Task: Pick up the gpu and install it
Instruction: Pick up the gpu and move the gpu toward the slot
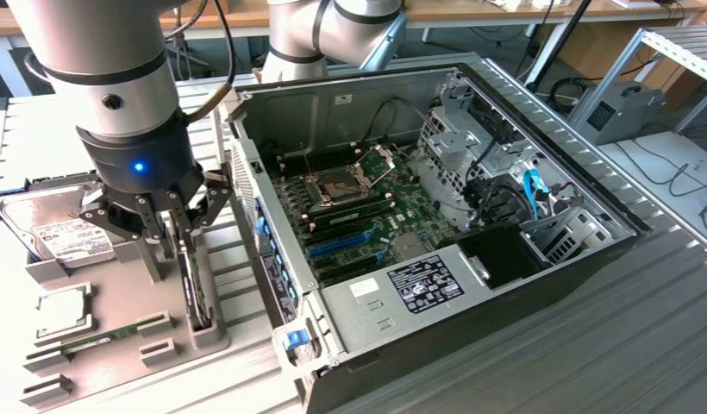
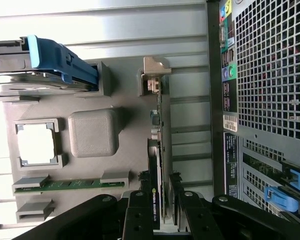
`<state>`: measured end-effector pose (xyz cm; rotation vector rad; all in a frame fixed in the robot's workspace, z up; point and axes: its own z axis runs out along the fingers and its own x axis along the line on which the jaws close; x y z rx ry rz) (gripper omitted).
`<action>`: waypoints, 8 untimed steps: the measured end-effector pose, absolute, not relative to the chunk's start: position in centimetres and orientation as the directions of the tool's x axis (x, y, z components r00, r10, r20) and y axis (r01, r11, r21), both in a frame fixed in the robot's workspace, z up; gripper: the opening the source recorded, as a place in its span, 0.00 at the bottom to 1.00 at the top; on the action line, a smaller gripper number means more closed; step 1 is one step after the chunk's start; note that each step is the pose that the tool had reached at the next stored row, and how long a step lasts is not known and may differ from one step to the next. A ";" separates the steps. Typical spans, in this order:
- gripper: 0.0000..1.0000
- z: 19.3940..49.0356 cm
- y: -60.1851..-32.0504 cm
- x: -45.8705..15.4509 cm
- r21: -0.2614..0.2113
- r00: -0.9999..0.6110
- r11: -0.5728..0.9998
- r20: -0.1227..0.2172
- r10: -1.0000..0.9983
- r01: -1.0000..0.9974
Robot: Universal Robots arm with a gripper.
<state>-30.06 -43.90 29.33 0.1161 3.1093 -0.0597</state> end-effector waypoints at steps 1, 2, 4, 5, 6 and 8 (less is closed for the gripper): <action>0.28 29.3 -43.9 -30.1 -0.037 -0.997 0.996 -0.031 0.074 0.075; 0.28 29.4 -43.9 -30.1 -0.037 -0.997 0.996 -0.031 0.074 0.075; 0.28 29.4 -43.9 -30.1 -0.037 -0.997 0.996 -0.031 0.074 0.075; 0.28 29.4 -43.9 -30.1 -0.037 -0.997 0.996 -0.031 0.074 0.075; 0.28 29.4 -43.9 -30.1 -0.037 -0.997 0.996 -0.031 0.074 0.075; 0.28 29.5 -43.9 -30.1 -0.037 -0.997 0.996 -0.031 0.074 0.075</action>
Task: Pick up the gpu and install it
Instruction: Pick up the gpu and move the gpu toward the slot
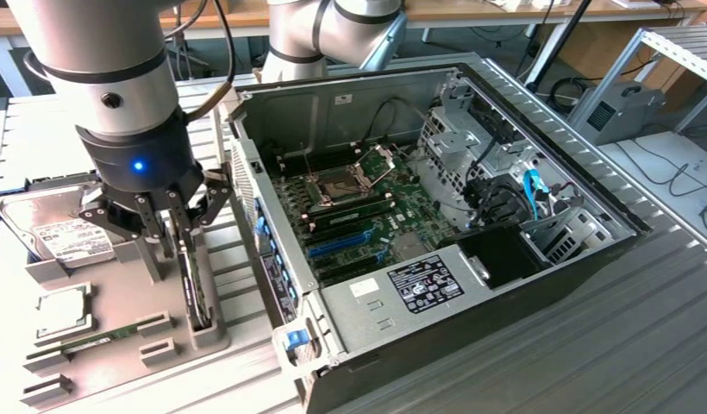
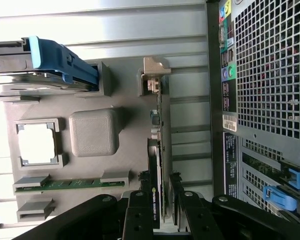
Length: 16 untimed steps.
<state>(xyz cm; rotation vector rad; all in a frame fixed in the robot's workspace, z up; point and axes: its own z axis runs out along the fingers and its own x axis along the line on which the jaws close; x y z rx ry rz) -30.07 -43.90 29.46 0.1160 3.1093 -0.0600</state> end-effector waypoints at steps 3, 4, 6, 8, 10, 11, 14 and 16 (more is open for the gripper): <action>0.28 29.5 -43.9 -30.1 -0.037 -0.997 0.996 -0.031 0.074 0.075; 0.28 29.5 -43.9 -30.1 -0.037 -0.997 0.996 -0.031 0.074 0.075; 0.28 29.6 -43.9 -30.1 -0.037 -0.997 0.996 -0.031 0.074 0.075; 0.28 29.6 -43.9 -30.1 -0.037 -0.997 0.996 -0.031 0.074 0.075; 0.28 29.7 -43.9 -30.1 -0.037 -0.997 0.996 -0.031 0.074 0.075; 0.28 29.7 -43.9 -30.1 -0.037 -0.997 0.996 -0.031 0.074 0.075; 0.28 29.7 -43.9 -30.1 -0.037 -0.997 0.996 -0.031 0.074 0.075; 0.28 29.8 -43.9 -30.1 -0.037 -0.997 0.996 -0.031 0.074 0.075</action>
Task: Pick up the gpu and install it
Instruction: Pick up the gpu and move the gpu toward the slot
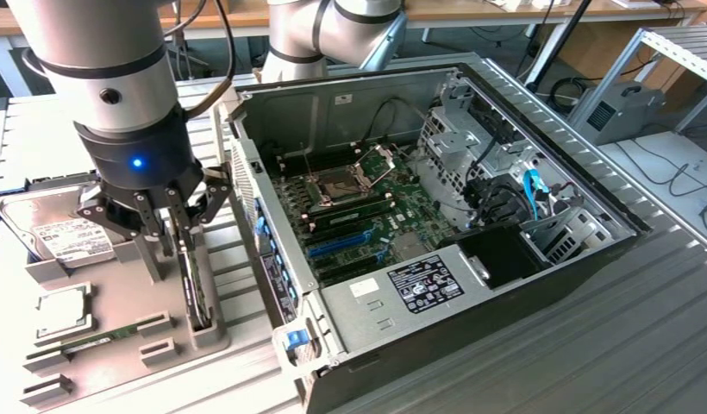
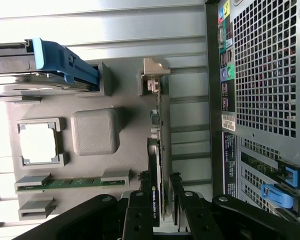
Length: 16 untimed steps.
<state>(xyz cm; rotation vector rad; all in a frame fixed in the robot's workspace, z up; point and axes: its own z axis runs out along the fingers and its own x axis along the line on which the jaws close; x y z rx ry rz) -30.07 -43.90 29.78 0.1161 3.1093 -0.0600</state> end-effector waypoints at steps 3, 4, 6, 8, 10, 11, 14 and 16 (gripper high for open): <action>0.28 29.9 -43.9 -30.1 -0.037 -0.997 0.996 -0.031 0.074 0.075; 0.28 29.9 -43.9 -30.1 -0.037 -0.997 0.996 -0.031 0.074 0.075; 0.28 29.9 -43.9 -30.1 -0.037 -0.997 0.996 -0.031 0.074 0.075; 0.28 30.0 -43.9 -30.1 -0.037 -0.997 0.996 -0.031 0.074 0.075; 0.28 30.0 -43.9 -30.1 -0.037 -0.997 0.996 -0.031 0.074 0.075; 0.28 30.1 -43.9 -30.1 -0.037 -0.997 0.996 -0.031 0.074 0.075; 0.28 30.2 -43.9 -30.1 -0.037 -0.997 0.996 -0.031 0.074 0.075; 0.28 30.2 -43.9 -30.1 -0.037 -0.997 0.996 -0.031 0.074 0.075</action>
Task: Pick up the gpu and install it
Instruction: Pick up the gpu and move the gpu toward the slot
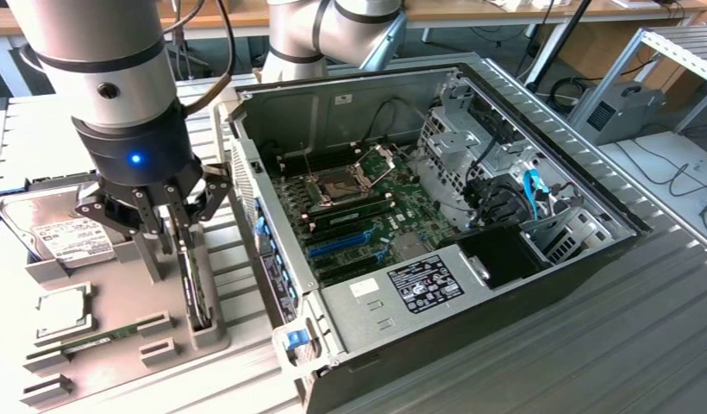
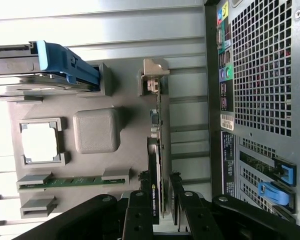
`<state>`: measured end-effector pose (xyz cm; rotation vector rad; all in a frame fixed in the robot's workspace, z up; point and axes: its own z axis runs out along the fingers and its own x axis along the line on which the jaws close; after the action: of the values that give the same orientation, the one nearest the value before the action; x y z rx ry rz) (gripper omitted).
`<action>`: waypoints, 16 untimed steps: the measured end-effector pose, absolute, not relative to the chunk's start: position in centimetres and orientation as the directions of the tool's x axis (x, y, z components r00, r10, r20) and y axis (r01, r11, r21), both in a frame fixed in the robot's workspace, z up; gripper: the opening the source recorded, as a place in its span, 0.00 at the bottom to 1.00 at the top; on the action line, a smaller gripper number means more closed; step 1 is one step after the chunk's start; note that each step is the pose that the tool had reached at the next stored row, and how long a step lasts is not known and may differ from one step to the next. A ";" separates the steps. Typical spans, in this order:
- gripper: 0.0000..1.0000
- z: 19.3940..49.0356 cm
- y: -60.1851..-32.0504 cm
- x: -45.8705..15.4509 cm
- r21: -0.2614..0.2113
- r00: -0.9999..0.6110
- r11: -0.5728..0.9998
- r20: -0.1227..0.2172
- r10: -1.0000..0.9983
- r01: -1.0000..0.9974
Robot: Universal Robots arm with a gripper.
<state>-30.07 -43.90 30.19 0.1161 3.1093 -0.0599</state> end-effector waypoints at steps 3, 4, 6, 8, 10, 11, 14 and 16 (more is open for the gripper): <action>0.28 30.2 -43.9 -30.1 -0.037 -0.997 0.996 -0.031 0.074 0.075; 0.28 30.3 -43.9 -30.1 -0.037 -0.997 0.996 -0.031 0.074 0.075; 0.28 30.3 -43.9 -30.1 -0.037 -0.997 0.996 -0.031 0.074 0.075; 0.28 30.4 -43.9 -30.1 -0.037 -0.997 0.996 -0.031 0.074 0.075; 0.28 30.4 -43.9 -30.1 -0.037 -0.997 0.996 -0.031 0.074 0.075; 0.28 30.5 -43.9 -30.1 -0.037 -0.997 0.996 -0.031 0.074 0.075; 0.28 30.5 -43.9 -30.1 -0.037 -0.997 0.996 -0.031 0.074 0.075; 0.28 30.6 -43.9 -30.1 -0.037 -0.997 0.996 -0.031 0.074 0.075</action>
<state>-30.07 -43.90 30.57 0.1161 3.1092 -0.0600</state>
